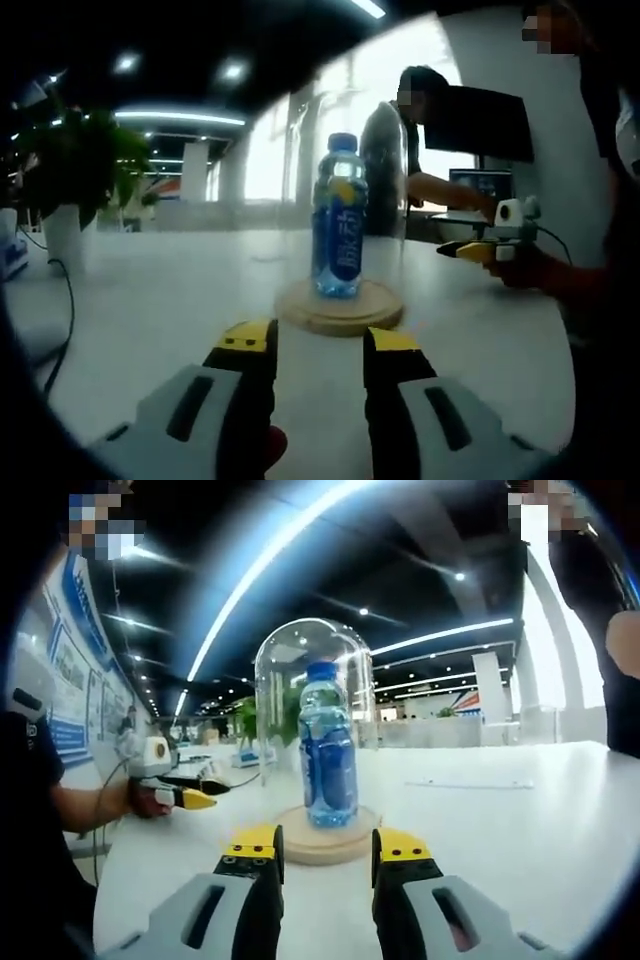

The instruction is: Open the cover put in the Mizone put the cover back on

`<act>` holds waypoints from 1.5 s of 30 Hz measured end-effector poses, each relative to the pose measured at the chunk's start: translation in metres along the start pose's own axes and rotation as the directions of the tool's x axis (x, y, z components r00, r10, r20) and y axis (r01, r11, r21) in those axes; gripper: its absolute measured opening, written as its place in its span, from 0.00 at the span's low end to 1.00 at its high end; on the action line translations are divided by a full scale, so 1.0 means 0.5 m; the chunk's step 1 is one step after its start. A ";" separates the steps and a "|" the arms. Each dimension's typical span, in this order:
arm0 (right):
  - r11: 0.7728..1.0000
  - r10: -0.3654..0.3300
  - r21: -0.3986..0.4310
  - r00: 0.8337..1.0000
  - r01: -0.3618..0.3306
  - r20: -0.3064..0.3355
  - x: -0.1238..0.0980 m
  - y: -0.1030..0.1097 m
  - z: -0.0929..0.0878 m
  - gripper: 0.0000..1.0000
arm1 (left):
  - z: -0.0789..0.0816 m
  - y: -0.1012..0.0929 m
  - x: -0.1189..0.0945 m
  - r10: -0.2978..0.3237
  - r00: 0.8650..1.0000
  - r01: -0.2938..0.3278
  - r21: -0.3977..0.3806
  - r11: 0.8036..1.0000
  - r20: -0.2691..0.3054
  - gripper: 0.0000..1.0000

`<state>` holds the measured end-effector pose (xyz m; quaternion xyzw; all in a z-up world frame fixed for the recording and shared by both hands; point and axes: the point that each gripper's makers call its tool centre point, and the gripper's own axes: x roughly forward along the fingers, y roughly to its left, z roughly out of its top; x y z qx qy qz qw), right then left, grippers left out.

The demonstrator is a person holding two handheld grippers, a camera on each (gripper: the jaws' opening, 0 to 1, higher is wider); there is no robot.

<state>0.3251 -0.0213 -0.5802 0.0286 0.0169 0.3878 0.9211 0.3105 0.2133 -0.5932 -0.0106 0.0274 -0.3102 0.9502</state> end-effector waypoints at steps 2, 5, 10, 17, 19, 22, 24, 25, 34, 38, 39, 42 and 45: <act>1.000 -0.002 0.011 1.000 0.002 -0.004 0.000 0.001 -0.006 0.26 | -0.002 0.000 0.000 0.002 1.000 -0.002 0.003 1.000 -0.001 0.25; 1.000 0.010 0.011 1.000 -0.010 -0.004 -0.002 0.008 -0.006 0.26 | -0.004 -0.001 0.000 -0.001 1.000 0.001 0.004 1.000 -0.002 0.25; 1.000 0.005 0.014 1.000 -0.005 -0.005 -0.003 0.005 -0.007 0.26 | -0.003 0.003 -0.002 0.002 1.000 -0.001 -0.017 1.000 0.010 0.25; 1.000 0.004 -0.014 1.000 -0.004 -0.012 -0.005 0.005 -0.010 0.26 | -0.009 -0.002 -0.002 -0.010 1.000 0.010 -0.031 0.999 0.002 0.25; 1.000 0.001 -0.023 1.000 -0.001 -0.015 -0.005 0.004 -0.011 0.26 | -0.008 -0.005 -0.004 -0.015 1.000 0.015 -0.021 1.000 0.005 0.25; 1.000 -0.004 -0.027 1.000 0.003 -0.016 -0.006 0.003 -0.011 0.26 | -0.008 -0.008 -0.005 -0.018 1.000 0.018 -0.013 1.000 0.006 0.25; 1.000 -0.005 -0.026 1.000 0.005 -0.013 -0.007 0.003 -0.010 0.26 | -0.008 -0.007 -0.005 -0.014 1.000 0.014 -0.010 1.000 0.005 0.25; 1.000 -0.005 -0.027 1.000 0.005 -0.013 -0.008 0.003 -0.010 0.26 | -0.009 -0.007 -0.005 -0.013 1.000 0.013 -0.009 1.000 0.004 0.25; 1.000 -0.002 -0.028 1.000 0.001 -0.013 -0.009 0.005 -0.009 0.26 | -0.011 -0.007 -0.006 -0.017 1.000 0.017 -0.007 1.000 -0.001 0.25; 1.000 0.001 -0.029 1.000 -0.001 -0.011 -0.008 0.007 -0.008 0.26 | -0.011 -0.009 -0.006 -0.025 1.000 0.025 -0.011 1.000 -0.001 0.25; 0.999 0.002 -0.032 1.000 -0.002 -0.011 -0.008 0.008 -0.008 0.26 | -0.011 -0.009 -0.006 -0.026 1.000 0.026 -0.012 1.000 -0.002 0.25; 0.999 0.005 -0.034 1.000 -0.006 -0.015 -0.007 0.010 -0.011 0.26 | -0.011 -0.009 -0.006 -0.026 1.000 0.026 -0.014 1.000 -0.002 0.25; 0.999 0.008 -0.039 1.000 -0.009 -0.016 -0.006 0.012 -0.011 0.26 | -0.011 -0.008 -0.007 -0.025 1.000 0.025 -0.019 1.000 -0.001 0.25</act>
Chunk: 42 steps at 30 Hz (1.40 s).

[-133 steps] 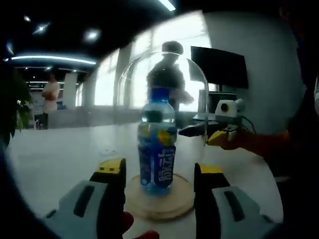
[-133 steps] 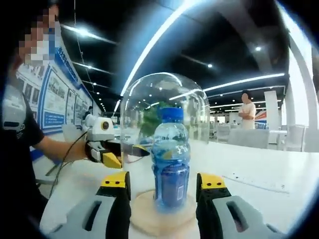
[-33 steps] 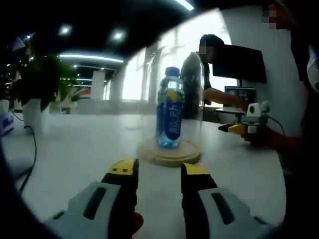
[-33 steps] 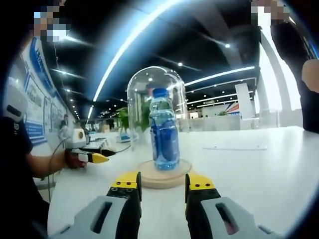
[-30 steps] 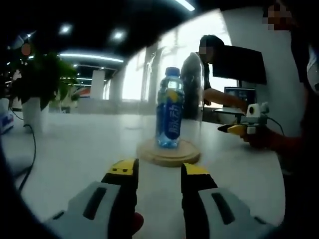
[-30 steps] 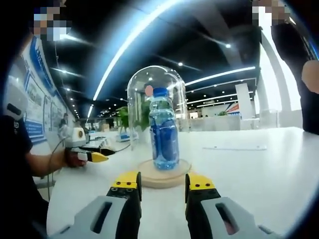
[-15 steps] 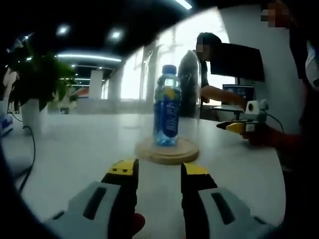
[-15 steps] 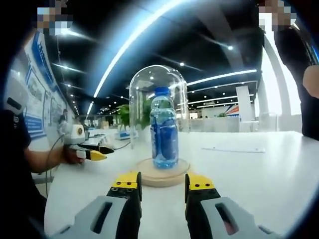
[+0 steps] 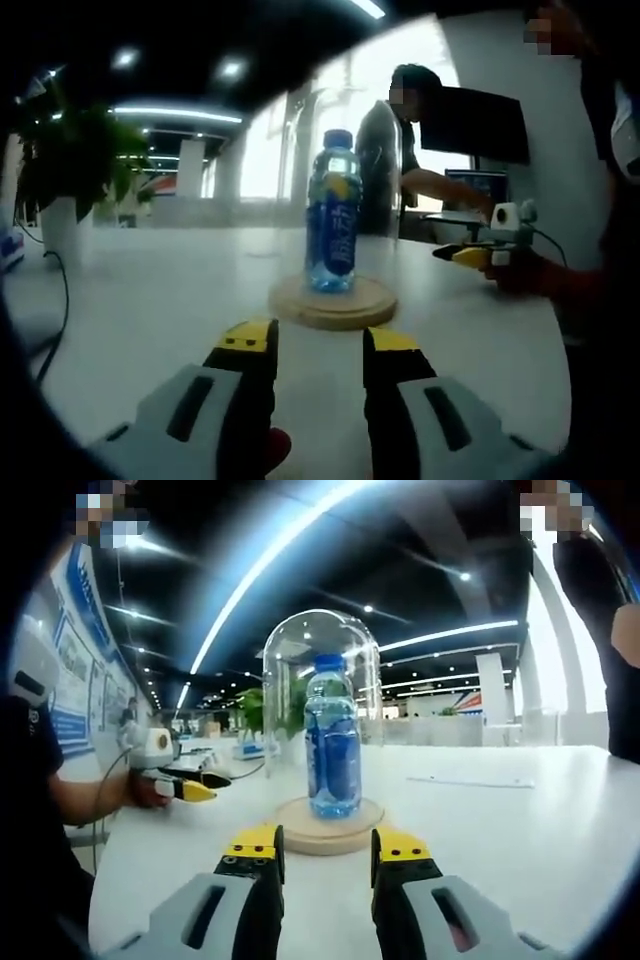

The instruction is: Open the cover put in the Mizone put the cover back on

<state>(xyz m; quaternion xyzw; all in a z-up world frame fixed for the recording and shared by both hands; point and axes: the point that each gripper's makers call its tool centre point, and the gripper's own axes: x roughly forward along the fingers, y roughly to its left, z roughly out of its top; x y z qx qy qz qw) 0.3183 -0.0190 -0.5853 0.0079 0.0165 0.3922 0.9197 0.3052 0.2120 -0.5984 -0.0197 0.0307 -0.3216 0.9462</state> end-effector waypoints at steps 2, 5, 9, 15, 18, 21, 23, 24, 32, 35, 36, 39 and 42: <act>1.000 0.002 -0.002 1.000 -0.002 0.000 0.000 0.002 0.000 0.26 | 0.000 0.000 0.000 0.000 1.000 0.000 -0.002 1.000 0.001 0.25; 1.000 0.000 -0.007 1.000 0.000 -0.003 0.000 0.002 -0.001 0.26 | -0.001 0.000 0.000 0.001 1.000 -0.001 -0.003 1.000 0.000 0.25; 1.000 0.000 -0.010 1.000 0.000 -0.003 0.000 0.003 -0.001 0.26 | -0.002 0.000 0.001 0.001 1.000 -0.001 -0.001 1.000 -0.003 0.25; 1.000 0.003 -0.017 1.000 -0.003 -0.007 0.000 0.006 -0.002 0.26 | -0.002 -0.001 0.000 0.002 1.000 -0.002 0.000 1.000 -0.005 0.25; 1.000 0.005 -0.021 1.000 -0.005 -0.009 0.001 0.008 -0.003 0.26 | -0.003 0.000 0.000 0.004 1.000 -0.004 0.002 1.000 -0.007 0.25; 1.000 0.007 -0.023 1.000 -0.007 -0.009 0.001 0.012 -0.003 0.26 | -0.003 0.001 0.000 0.007 1.000 -0.007 0.002 1.000 -0.008 0.25; 1.000 0.008 -0.022 1.000 -0.008 -0.008 0.001 0.014 -0.002 0.26 | -0.003 0.002 0.000 0.007 1.000 -0.007 0.003 1.000 -0.008 0.25; 1.000 0.008 -0.021 1.000 -0.008 -0.008 0.001 0.014 -0.001 0.26 | -0.004 0.002 0.000 0.008 1.000 -0.008 0.003 1.000 -0.009 0.25; 1.000 0.009 -0.022 1.000 -0.009 -0.005 0.000 0.015 0.001 0.26 | -0.004 0.003 0.001 0.009 1.000 -0.009 0.004 1.000 -0.011 0.25; 1.000 0.012 -0.021 1.000 -0.012 -0.003 0.000 0.014 0.001 0.26 | -0.003 0.002 0.001 0.008 1.000 -0.008 0.001 1.000 -0.009 0.25; 1.000 0.013 -0.022 1.000 -0.013 -0.004 0.000 0.013 0.000 0.26 | -0.003 0.002 0.000 0.007 1.000 -0.007 -0.001 1.000 -0.007 0.25; 1.000 0.014 -0.026 1.000 -0.014 -0.009 0.001 0.013 -0.002 0.26 | -0.002 0.003 0.000 0.007 1.000 -0.007 -0.005 1.000 -0.006 0.25; 1.000 0.014 -0.024 1.000 -0.014 -0.008 0.001 0.012 -0.003 0.26 | -0.003 0.002 0.000 0.006 1.000 -0.006 -0.003 1.000 -0.007 0.25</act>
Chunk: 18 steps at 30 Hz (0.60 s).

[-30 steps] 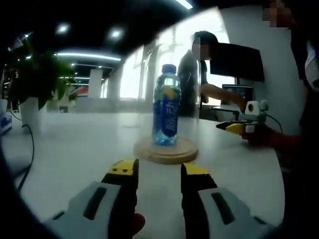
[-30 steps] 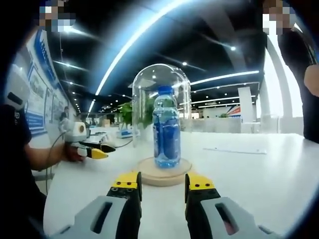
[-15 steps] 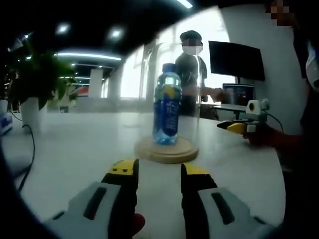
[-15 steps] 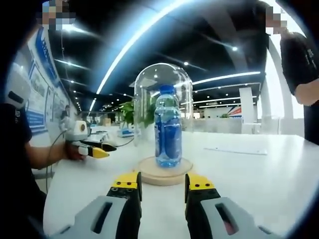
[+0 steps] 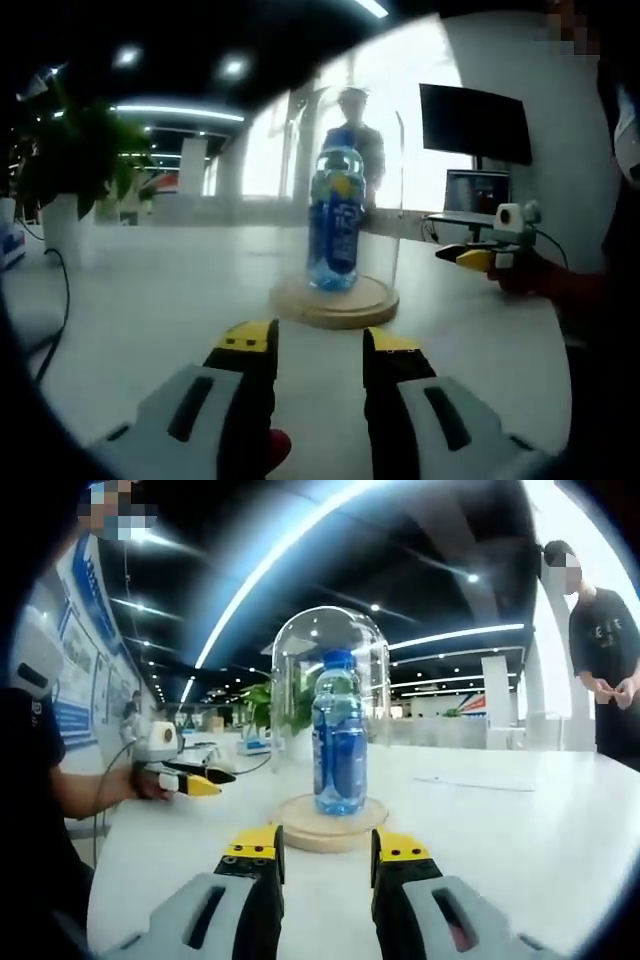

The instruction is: Open the cover put in the Mizone put the cover back on

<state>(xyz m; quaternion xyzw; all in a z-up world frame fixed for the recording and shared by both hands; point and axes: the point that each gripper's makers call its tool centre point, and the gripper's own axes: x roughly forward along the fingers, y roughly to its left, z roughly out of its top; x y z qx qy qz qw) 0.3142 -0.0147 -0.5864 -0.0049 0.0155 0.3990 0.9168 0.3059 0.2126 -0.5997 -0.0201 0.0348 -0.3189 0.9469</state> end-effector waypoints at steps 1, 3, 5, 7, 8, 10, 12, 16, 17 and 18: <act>1.000 0.000 0.001 1.000 0.000 0.000 0.000 0.000 0.000 0.26 | 0.000 0.000 0.000 0.000 1.000 0.000 0.001 1.000 -0.001 0.25; 1.000 -0.001 0.001 1.000 0.001 -0.001 0.000 -0.001 -0.001 0.26 | -0.001 0.000 0.000 0.001 1.000 -0.001 0.001 1.000 -0.002 0.25; 1.000 0.002 -0.004 1.000 -0.002 -0.002 0.000 0.000 -0.001 0.26 | 0.000 0.000 -0.001 0.003 1.000 -0.003 0.003 1.000 0.000 0.25; 1.000 0.005 -0.004 1.000 -0.005 0.003 -0.001 0.001 0.001 0.26 | -0.001 0.000 0.000 0.003 1.000 -0.003 0.005 1.000 -0.002 0.25; 1.000 0.006 -0.001 1.000 -0.006 0.004 -0.002 0.000 0.001 0.26 | -0.002 -0.001 0.001 0.001 1.000 -0.001 0.006 1.000 -0.004 0.25; 1.000 0.004 0.005 1.000 -0.004 0.003 -0.001 -0.002 -0.001 0.26 | -0.002 -0.001 0.002 -0.003 1.000 0.003 0.003 1.000 -0.005 0.25; 1.000 0.002 0.007 1.000 -0.002 -0.005 0.001 -0.003 -0.005 0.26 | -0.001 -0.002 0.001 -0.003 1.000 0.003 0.001 1.000 -0.003 0.25; 1.000 0.011 -0.008 1.000 -0.011 -0.016 0.003 0.004 -0.009 0.26 | -0.002 -0.006 0.000 -0.009 1.000 0.009 0.011 1.000 -0.004 0.25; 1.000 0.012 -0.011 1.000 -0.012 -0.016 0.003 0.004 -0.009 0.26 | -0.003 -0.006 0.001 -0.009 1.000 0.009 0.012 1.000 -0.005 0.25; 1.000 0.012 -0.012 1.000 -0.012 -0.015 0.002 0.004 -0.008 0.26 | -0.002 -0.005 0.001 -0.008 1.000 0.009 0.011 1.000 -0.005 0.25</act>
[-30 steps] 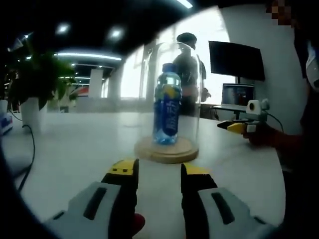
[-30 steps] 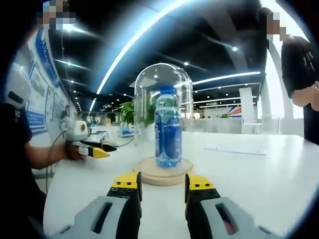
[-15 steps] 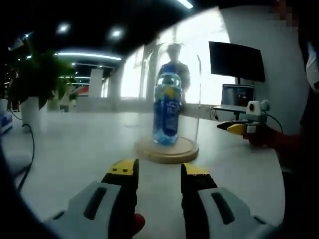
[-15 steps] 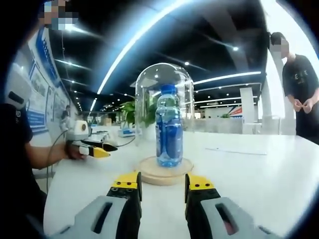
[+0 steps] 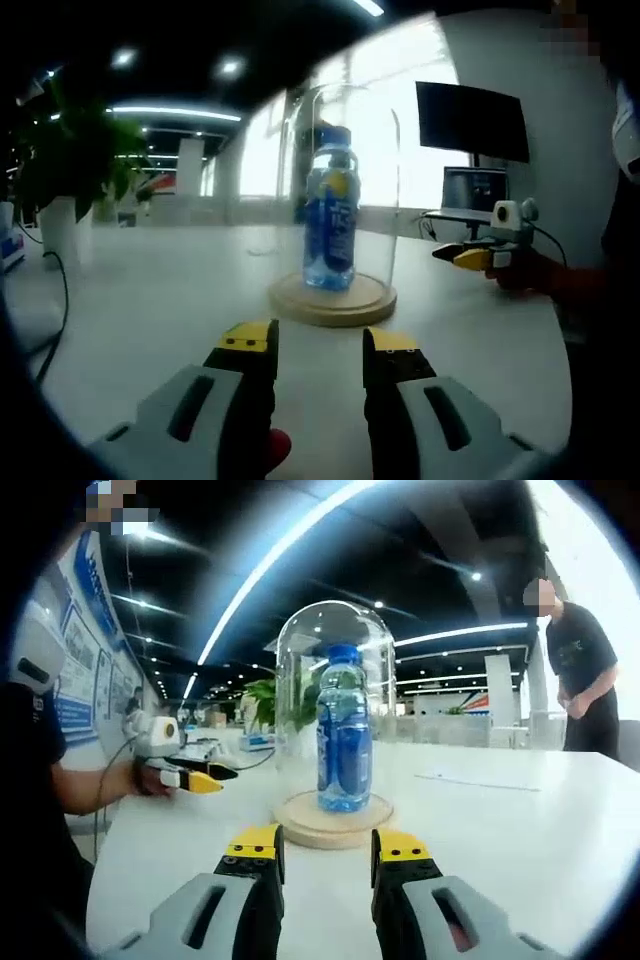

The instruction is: Open the cover put in the Mizone put the cover back on

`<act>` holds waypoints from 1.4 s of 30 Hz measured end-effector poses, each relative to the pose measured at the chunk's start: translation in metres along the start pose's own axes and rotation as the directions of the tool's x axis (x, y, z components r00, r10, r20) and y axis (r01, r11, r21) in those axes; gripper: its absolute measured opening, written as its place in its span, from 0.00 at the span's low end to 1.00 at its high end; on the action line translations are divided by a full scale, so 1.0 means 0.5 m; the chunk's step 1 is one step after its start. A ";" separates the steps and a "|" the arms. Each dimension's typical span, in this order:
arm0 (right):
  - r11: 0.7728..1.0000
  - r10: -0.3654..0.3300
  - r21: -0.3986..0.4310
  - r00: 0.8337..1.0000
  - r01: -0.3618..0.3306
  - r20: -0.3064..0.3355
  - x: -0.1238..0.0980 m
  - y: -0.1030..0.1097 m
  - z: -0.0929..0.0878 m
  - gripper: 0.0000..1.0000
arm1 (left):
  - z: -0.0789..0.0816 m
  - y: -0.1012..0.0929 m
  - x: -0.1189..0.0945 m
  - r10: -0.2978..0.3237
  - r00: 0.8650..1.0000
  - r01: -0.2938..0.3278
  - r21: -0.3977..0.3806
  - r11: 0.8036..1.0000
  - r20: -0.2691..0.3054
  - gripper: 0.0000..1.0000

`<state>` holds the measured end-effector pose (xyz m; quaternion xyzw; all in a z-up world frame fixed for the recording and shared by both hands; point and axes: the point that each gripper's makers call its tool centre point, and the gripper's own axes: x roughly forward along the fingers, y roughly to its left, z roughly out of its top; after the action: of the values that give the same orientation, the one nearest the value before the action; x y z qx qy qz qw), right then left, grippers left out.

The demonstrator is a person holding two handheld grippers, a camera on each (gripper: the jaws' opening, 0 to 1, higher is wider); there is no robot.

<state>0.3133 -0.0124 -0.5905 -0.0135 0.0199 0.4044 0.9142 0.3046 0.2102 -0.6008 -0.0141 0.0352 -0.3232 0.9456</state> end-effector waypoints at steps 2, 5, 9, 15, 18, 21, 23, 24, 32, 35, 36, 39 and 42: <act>1.000 -0.004 0.004 1.000 0.004 0.005 -0.002 -0.004 0.002 0.26 | 0.001 0.002 0.000 0.002 1.000 -0.002 -0.005 1.000 0.003 0.25; 1.000 -0.010 0.011 1.000 0.010 0.008 -0.003 -0.009 0.003 0.26 | 0.002 0.002 0.000 0.003 1.000 -0.003 -0.005 1.000 0.005 0.25; 1.000 -0.006 0.008 1.000 0.006 0.010 -0.004 -0.006 0.004 0.26 | 0.002 0.001 0.001 0.004 1.000 -0.004 0.000 1.000 0.004 0.25; 1.000 -0.003 0.024 1.000 0.002 0.023 -0.004 -0.006 0.009 0.26 | 0.006 0.004 0.000 0.011 1.000 -0.011 -0.005 1.000 0.013 0.25; 0.999 -0.005 0.032 0.999 0.004 0.035 -0.006 -0.007 0.014 0.26 | 0.004 0.001 0.000 0.003 1.000 -0.003 0.003 1.000 0.008 0.24; 0.999 -0.005 0.037 0.999 0.003 0.040 -0.006 -0.007 0.016 0.26 | 0.004 -0.001 0.000 -0.006 1.000 0.006 0.013 1.000 0.005 0.22; 0.999 -0.006 0.039 0.999 0.005 0.039 -0.006 -0.007 0.016 0.26 | 0.004 -0.001 -0.001 -0.008 1.000 0.008 0.012 1.000 0.005 0.22; 0.999 -0.006 0.040 0.999 0.004 0.039 -0.005 -0.007 0.015 0.26 | 0.005 -0.001 -0.002 -0.009 1.000 0.009 0.013 1.000 0.008 0.21; 0.999 -0.003 0.045 0.999 0.001 0.044 -0.005 -0.005 0.018 0.26 | 0.010 0.000 -0.004 -0.009 1.000 0.009 0.025 1.000 0.022 0.19; 0.999 -0.002 0.044 0.999 0.000 0.045 -0.005 -0.004 0.018 0.26 | 0.002 0.001 -0.002 -0.007 1.000 0.007 0.012 1.000 0.002 0.20; 0.999 -0.002 0.043 0.999 0.000 0.044 -0.005 -0.004 0.018 0.26 | 0.003 0.001 -0.003 -0.006 1.000 0.006 0.010 1.000 0.004 0.20; 0.999 -0.002 0.040 0.999 0.000 0.042 -0.004 -0.003 0.017 0.26 | 0.004 0.004 -0.003 -0.002 1.000 0.002 -0.004 1.000 0.007 0.21; 0.999 -0.004 0.038 0.999 0.002 0.041 -0.004 -0.004 0.017 0.26 | 0.005 0.005 -0.003 -0.002 1.000 0.002 -0.006 1.000 0.011 0.21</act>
<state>0.3134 -0.0149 -0.5819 0.0123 0.0087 0.4027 0.9152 0.3049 0.2132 -0.5984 -0.0190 0.0309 -0.3238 0.9454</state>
